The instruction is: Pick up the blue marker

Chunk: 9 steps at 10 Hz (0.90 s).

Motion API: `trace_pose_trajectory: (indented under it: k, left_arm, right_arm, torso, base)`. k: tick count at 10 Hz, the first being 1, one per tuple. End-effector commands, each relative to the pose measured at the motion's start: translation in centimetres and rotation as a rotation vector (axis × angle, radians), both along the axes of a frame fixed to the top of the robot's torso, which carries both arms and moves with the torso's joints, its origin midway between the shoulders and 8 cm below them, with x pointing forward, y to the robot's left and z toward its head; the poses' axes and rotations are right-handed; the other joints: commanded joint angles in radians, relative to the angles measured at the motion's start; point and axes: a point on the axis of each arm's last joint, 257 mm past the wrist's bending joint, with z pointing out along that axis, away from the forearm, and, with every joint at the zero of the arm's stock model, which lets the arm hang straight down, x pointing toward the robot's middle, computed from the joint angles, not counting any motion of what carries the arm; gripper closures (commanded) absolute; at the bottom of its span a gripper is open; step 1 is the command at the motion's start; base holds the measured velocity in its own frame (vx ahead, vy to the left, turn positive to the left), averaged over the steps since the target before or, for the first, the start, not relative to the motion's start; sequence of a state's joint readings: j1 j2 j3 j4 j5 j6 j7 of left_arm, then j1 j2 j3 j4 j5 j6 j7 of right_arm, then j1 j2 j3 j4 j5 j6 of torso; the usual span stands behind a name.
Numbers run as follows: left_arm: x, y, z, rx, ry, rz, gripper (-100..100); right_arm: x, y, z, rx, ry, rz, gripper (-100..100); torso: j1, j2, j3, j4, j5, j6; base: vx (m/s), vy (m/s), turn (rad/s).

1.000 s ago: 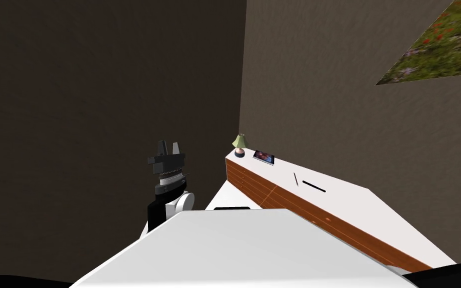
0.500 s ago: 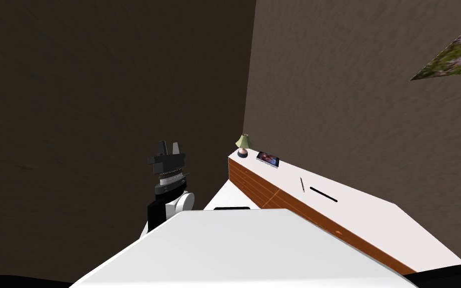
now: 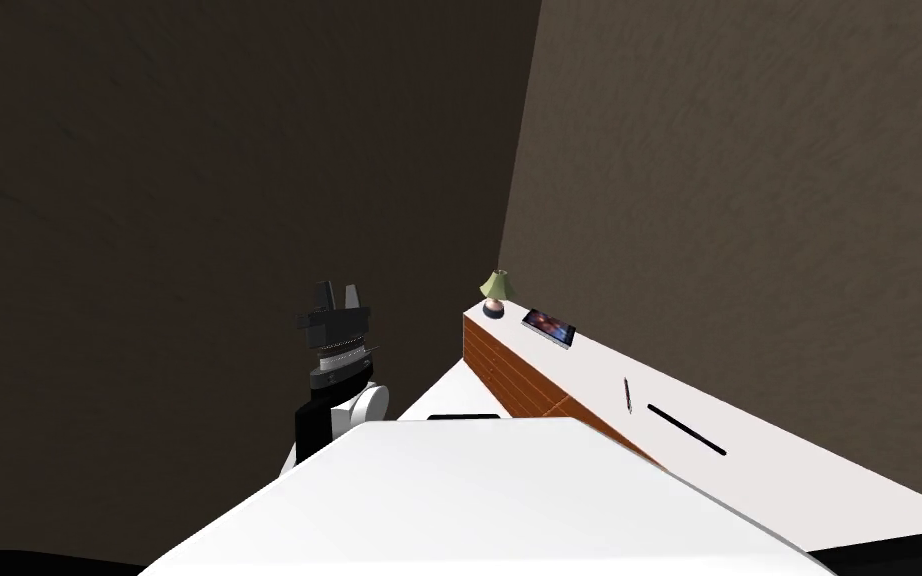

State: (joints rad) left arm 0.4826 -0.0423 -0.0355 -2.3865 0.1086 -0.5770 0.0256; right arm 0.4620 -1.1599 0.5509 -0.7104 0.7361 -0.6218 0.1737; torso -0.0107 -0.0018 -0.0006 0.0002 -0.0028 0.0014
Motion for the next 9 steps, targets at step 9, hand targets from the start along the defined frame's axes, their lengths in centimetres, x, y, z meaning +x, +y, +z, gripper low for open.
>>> trace_pose_trajectory:
  k: [9]
  left_arm:
    - [0.0, 0.0, 0.0, 0.0, 0.0, 0.0, 0]
  right_arm:
    - [-0.7, -5.6, 3.0, -0.121, 0.087, 0.154, -100]
  torso:
    - [-0.002, -0.004, -0.002, -0.001, 0.0, -0.001]
  base:
    - [0.026, -0.154, 0.25]
